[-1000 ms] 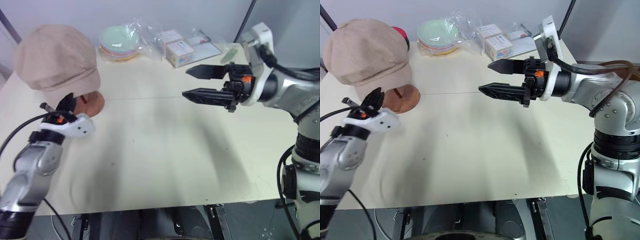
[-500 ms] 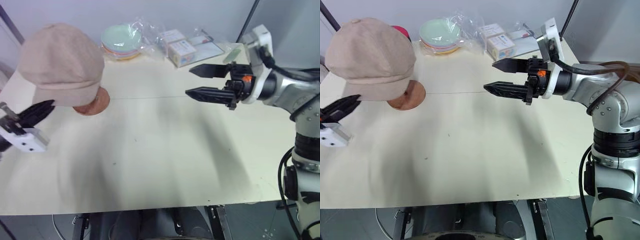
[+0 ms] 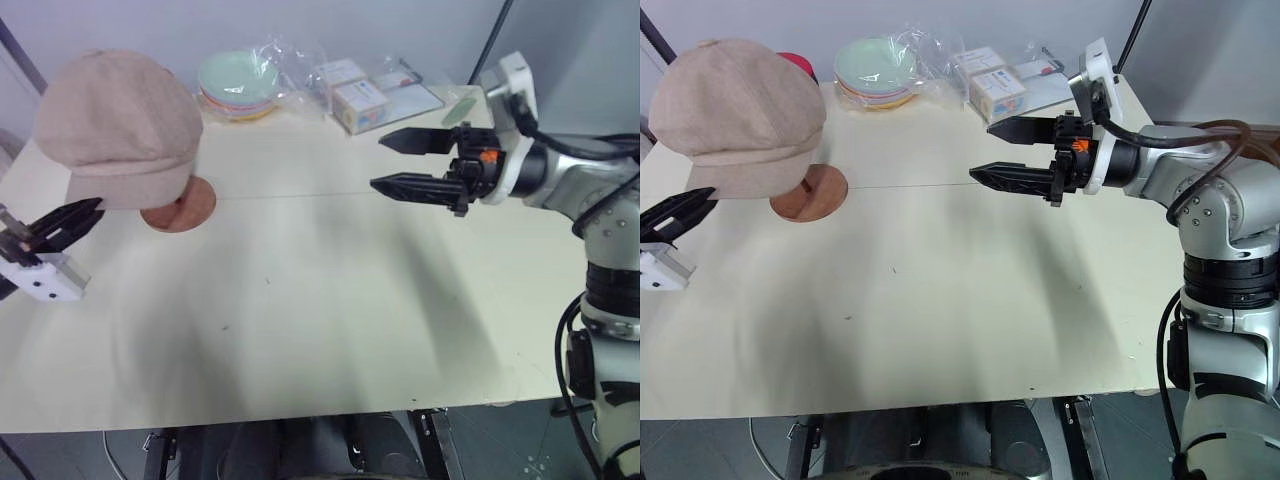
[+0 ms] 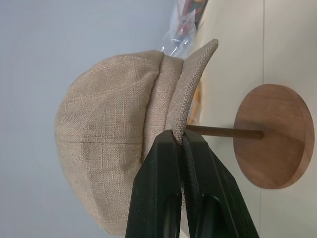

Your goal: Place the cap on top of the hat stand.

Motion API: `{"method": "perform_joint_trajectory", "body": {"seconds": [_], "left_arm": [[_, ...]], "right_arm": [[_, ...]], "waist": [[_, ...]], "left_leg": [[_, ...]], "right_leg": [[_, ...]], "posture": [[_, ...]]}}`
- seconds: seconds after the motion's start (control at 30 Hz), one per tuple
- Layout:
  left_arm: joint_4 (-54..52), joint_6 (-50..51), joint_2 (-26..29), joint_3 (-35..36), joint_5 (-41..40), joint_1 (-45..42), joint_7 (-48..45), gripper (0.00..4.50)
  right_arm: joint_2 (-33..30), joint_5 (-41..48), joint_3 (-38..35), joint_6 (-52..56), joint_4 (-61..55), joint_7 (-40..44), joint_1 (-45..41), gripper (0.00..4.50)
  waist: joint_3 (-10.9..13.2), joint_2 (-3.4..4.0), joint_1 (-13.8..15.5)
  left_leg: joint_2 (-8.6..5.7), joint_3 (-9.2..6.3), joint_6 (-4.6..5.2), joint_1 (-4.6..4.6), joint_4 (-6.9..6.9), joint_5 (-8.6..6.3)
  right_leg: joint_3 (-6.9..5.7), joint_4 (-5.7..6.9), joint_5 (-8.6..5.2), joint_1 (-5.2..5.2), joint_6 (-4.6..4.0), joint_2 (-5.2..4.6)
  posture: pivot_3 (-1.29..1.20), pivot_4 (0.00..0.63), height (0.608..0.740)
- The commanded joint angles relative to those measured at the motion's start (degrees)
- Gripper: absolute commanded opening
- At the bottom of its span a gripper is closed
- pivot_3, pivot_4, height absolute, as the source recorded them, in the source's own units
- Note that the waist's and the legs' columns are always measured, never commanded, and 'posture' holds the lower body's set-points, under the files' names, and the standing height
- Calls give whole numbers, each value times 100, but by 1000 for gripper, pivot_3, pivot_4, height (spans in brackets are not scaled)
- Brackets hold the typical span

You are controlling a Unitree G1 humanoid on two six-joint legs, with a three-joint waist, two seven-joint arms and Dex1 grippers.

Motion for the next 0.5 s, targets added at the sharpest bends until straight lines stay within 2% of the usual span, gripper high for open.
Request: {"method": "perform_joint_trajectory", "body": {"seconds": [0.03,0.2,0.27,0.33,0.4,0.5], "left_arm": [[-76,-43,-36,61,-176,90,-97,1976],[-431,-12,-157,389,-218,647,-157,4478],[-770,175,-295,673,-203,1054,-178,4478],[-1330,771,-513,940,-433,1508,-349,4478],[-2130,1771,-828,1188,-894,1965,-599,4478],[-3504,3876,-1315,1549,-1972,2522,-966,4478]], "right_arm": [[-2,-32,-52,-143,-14,29,-161,4500],[40,-109,-41,-202,39,34,-155,4500],[47,-165,-35,-253,88,52,-147,4500],[23,-253,-19,-332,154,99,-127,4500],[-7,-365,10,-430,260,140,-120,4500],[-41,-531,65,-590,439,250,-117,4500]], "waist": [[0,0,0],[0,0,-8],[0,0,-5],[0,0,-3],[0,0,-3],[-1,-2,6]], "left_leg": [[0,0,0,0,0,0],[2,0,0,0,0,0],[3,3,0,0,0,0],[4,3,0,0,0,0],[5,2,0,-1,0,0],[5,1,0,0,5,0]], "right_leg": [[0,0,0,0,0,0],[1,0,0,-1,0,1],[3,2,0,-1,0,1],[3,2,0,-3,0,1],[3,4,0,-4,0,2],[3,8,0,-2,0,1]], "posture": [[0,150,740],[0,150,740],[0,150,740],[0,150,740],[0,150,740],[0,150,740]]}}
